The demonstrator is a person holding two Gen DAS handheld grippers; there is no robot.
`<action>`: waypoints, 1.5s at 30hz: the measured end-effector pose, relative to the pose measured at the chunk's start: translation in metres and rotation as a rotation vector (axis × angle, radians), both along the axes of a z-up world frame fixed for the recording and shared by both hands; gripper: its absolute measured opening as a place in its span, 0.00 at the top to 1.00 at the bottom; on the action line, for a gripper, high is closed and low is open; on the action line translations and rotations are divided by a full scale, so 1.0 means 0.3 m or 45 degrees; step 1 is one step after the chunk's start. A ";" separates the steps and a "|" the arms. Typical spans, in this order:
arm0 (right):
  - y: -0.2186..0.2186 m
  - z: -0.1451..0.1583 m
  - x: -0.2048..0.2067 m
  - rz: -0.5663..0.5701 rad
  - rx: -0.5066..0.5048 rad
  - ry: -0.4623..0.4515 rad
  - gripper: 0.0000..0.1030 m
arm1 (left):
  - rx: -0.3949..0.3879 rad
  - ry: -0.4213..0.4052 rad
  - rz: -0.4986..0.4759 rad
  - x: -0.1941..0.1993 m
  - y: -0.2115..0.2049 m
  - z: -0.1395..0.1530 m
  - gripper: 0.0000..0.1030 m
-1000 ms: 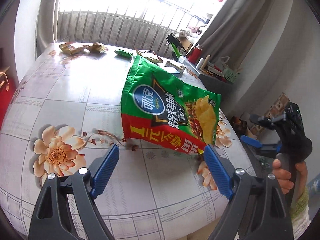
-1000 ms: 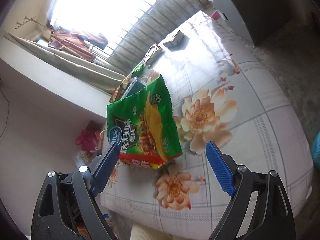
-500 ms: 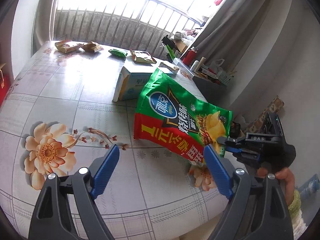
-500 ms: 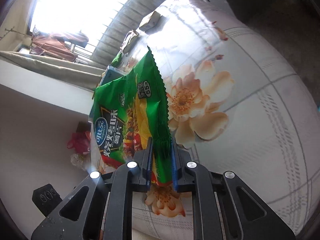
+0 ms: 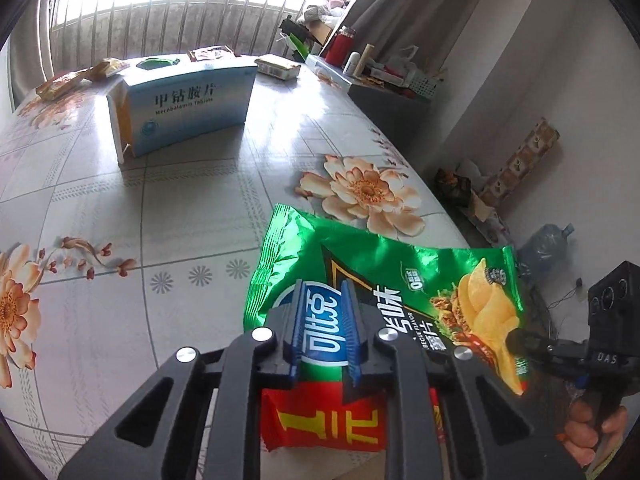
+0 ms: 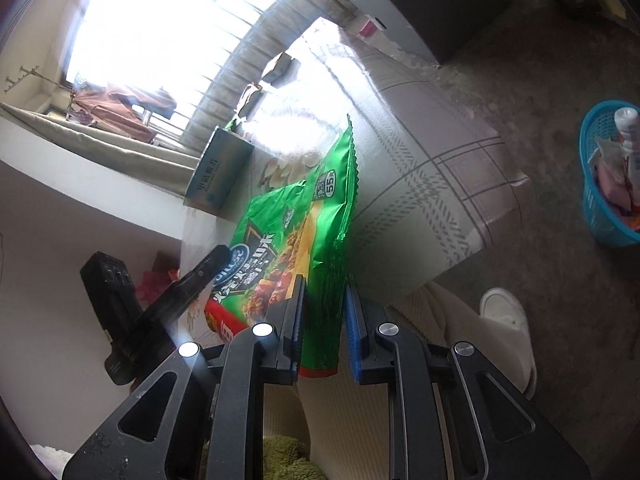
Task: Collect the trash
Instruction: 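Close the right gripper on the green chip bag and lift it, then grasp the blue-white medicine box with the left gripper while the right gripper holds the chip bag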
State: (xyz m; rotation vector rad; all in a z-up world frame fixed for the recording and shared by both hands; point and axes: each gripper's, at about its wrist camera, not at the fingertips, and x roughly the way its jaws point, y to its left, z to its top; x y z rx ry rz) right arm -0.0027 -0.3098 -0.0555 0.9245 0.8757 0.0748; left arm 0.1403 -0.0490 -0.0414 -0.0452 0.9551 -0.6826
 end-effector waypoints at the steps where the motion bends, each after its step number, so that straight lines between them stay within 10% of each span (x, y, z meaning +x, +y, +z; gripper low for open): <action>1: -0.005 0.003 -0.005 0.002 0.036 -0.026 0.82 | 0.015 0.009 -0.005 -0.003 -0.004 -0.014 0.87; 12: 0.038 -0.040 0.074 0.137 0.148 -0.007 0.70 | 0.017 0.040 -0.011 0.014 0.013 -0.043 0.89; 21: 0.057 -0.020 0.110 0.113 0.036 0.029 0.89 | -0.024 0.019 -0.007 0.063 0.080 0.023 0.87; 25: 0.026 -0.005 0.098 0.105 0.007 0.020 0.89 | -0.022 -0.064 0.077 0.175 0.149 0.133 0.27; 31: 0.018 0.008 0.121 0.114 -0.030 0.022 0.89 | 0.072 -0.274 0.119 0.434 0.167 0.271 0.18; 40: -0.018 -0.007 0.110 0.099 -0.018 0.028 0.89 | 0.398 -0.148 -0.071 0.714 0.058 0.090 0.18; 45: -0.028 -0.023 0.093 0.092 0.001 0.031 0.89 | 0.345 -0.025 0.009 0.720 0.087 0.056 0.53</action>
